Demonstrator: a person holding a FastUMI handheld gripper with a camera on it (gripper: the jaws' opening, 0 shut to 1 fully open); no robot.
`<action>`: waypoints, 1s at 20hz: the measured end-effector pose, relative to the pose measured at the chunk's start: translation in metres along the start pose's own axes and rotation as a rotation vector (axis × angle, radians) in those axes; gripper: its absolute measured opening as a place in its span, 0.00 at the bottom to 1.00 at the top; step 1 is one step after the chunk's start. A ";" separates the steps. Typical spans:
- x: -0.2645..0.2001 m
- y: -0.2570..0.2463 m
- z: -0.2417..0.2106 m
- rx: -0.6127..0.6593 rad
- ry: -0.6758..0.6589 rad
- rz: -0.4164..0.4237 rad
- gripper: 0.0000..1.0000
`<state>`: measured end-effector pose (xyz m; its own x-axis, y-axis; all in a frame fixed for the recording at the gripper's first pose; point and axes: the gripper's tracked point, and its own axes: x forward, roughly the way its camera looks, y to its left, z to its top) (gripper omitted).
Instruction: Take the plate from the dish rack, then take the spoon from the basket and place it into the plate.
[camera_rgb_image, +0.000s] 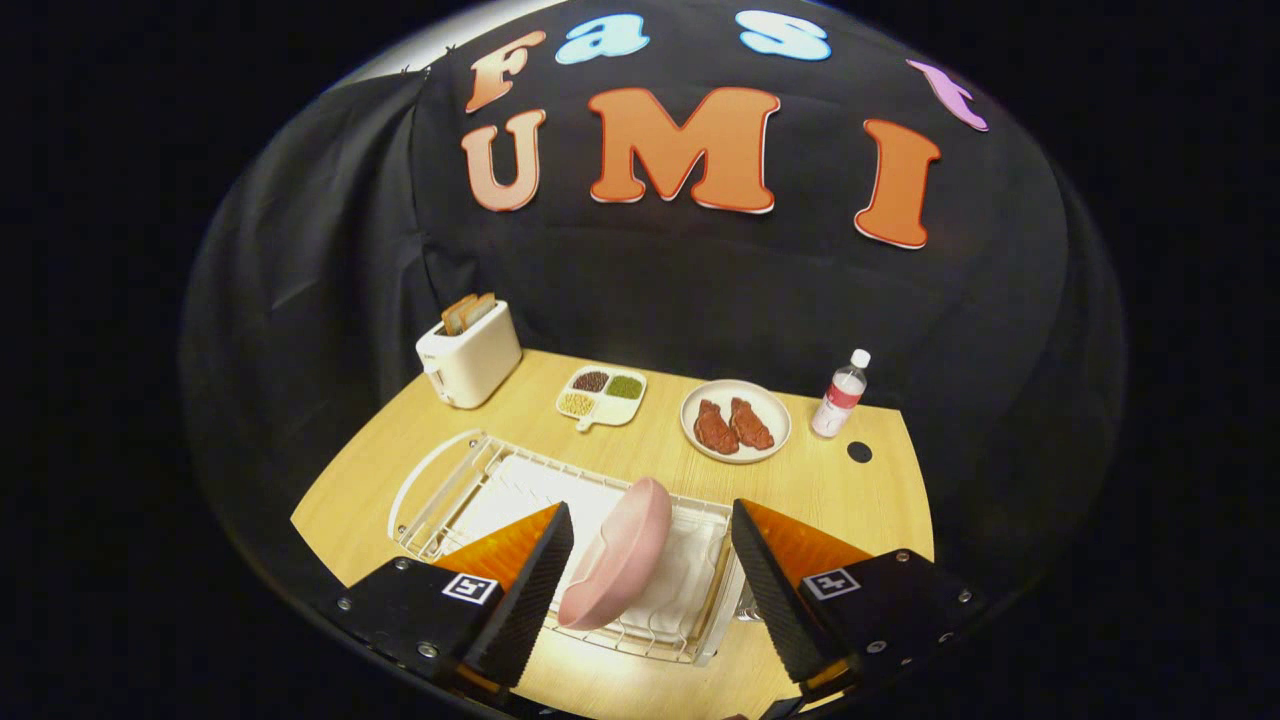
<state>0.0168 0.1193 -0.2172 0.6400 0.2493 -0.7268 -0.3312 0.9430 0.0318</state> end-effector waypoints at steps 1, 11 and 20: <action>0.006 0.001 -0.006 -0.009 0.034 0.000 0.95; 0.056 0.005 -0.042 0.077 0.322 0.020 0.89; 0.079 0.016 -0.062 0.111 0.440 0.000 0.76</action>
<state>0.0190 0.1405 -0.3169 0.2763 0.1546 -0.9485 -0.2394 0.9669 0.0879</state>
